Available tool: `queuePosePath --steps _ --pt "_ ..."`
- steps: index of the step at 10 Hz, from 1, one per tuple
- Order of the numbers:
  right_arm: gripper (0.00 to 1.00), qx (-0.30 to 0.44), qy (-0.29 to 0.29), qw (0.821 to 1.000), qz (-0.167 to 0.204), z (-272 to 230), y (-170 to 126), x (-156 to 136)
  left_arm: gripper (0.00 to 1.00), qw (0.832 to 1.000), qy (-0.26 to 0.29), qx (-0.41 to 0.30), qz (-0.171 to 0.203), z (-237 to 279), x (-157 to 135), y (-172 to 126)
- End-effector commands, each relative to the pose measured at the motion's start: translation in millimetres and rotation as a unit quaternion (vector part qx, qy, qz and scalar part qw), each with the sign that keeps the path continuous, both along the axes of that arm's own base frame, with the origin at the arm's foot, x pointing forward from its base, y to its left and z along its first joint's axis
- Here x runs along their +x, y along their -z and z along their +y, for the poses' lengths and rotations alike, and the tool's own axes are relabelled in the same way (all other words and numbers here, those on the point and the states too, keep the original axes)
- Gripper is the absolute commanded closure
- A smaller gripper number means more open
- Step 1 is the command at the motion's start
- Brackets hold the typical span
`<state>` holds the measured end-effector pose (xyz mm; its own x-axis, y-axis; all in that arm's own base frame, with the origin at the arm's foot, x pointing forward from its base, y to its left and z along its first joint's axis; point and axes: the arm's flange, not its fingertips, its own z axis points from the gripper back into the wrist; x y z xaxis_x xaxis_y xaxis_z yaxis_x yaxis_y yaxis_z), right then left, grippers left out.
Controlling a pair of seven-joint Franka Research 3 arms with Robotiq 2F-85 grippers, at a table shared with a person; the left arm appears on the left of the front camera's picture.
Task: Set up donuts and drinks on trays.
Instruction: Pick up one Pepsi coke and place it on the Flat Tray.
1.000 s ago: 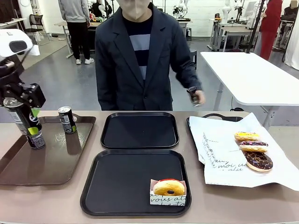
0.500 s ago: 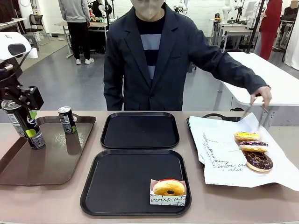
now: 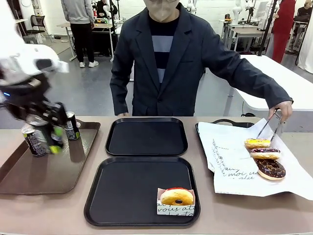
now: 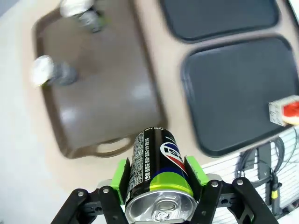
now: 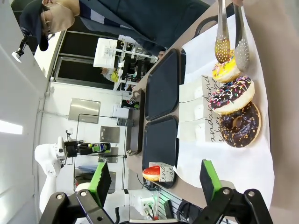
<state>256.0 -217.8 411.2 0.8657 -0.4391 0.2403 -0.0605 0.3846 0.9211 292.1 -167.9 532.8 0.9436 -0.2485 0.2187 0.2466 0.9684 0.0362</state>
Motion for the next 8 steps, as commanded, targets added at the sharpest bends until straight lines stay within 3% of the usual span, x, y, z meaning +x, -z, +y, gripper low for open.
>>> queuePosePath --steps 1,3,5,8 --pt "0.0 0.007 0.001 1.0 -0.017 -1.0 1.4 2.8 0.4 0.992 0.124 -0.023 0.0 -68.2 -8.3 17.2" --pt "0.0 0.007 0.001 1.0 -0.017 -1.0 1.4 2.8 0.4 0.977 0.205 -0.043 0.032 -129.0 -25.6 35.9" --pt "0.0 0.007 0.001 1.0 -0.017 -1.0 1.4 2.8 0.4 0.969 0.234 -0.055 0.053 -163.4 -23.5 60.1" --pt "0.0 0.007 0.001 1.0 -0.017 -1.0 1.4 2.8 0.4 0.963 0.261 -0.049 0.049 -170.3 -20.6 96.1"
